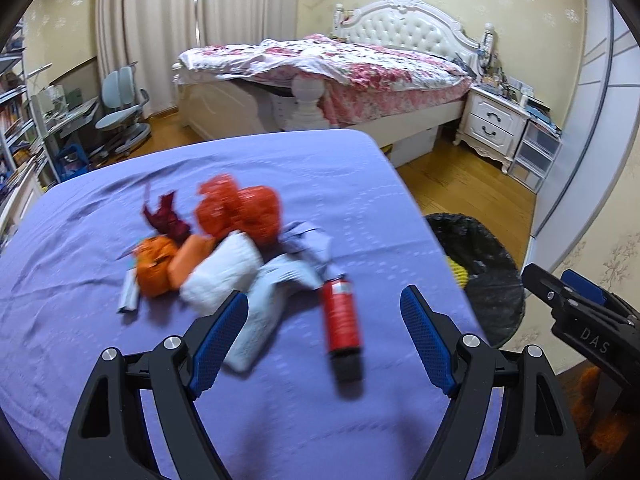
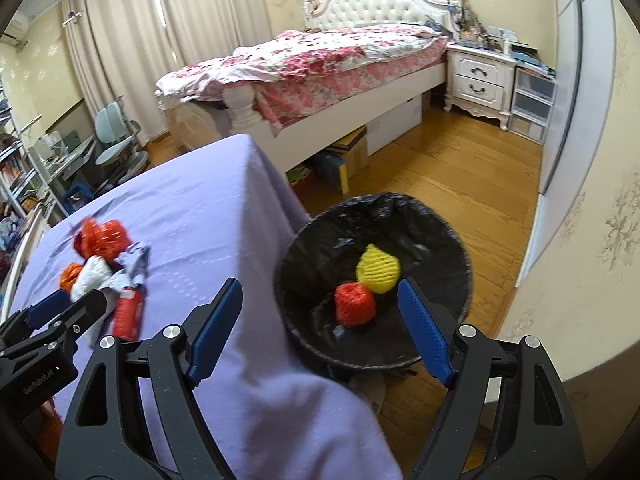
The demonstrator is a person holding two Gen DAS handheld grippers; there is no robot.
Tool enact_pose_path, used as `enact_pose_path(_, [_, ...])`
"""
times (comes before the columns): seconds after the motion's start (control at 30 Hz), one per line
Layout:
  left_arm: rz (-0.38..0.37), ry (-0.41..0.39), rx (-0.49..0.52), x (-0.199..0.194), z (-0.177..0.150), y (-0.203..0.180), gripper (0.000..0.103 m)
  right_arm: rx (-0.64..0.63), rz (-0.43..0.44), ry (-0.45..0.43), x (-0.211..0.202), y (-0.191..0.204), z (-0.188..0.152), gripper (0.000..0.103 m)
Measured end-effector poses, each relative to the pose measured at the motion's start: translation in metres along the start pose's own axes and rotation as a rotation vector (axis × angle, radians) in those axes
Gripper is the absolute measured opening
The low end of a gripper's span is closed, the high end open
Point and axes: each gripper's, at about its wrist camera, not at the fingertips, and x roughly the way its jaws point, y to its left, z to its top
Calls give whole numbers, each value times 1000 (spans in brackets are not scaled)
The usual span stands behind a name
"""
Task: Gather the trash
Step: 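Move both open grippers back over the table toward the remaining items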
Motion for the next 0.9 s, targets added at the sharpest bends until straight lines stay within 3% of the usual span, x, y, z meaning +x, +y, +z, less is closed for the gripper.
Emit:
enact_pose_path(0.6, [180,23,-177,-14,-34,119,78,-242,117,68,9,123,-26,75])
enact_pose_path(0.67, [188,27,-180,-14,-39,126,78,-255,121,77,13,129,-28,68])
enact_pose_path(0.8, [196,38,-185,-9,-41,135,78,-283,122,106,23,143,-31,64])
enact_pose_path(0.9, [197,46,-194,-5,-41,140,78,-295,119,134,30,148,-35,53])
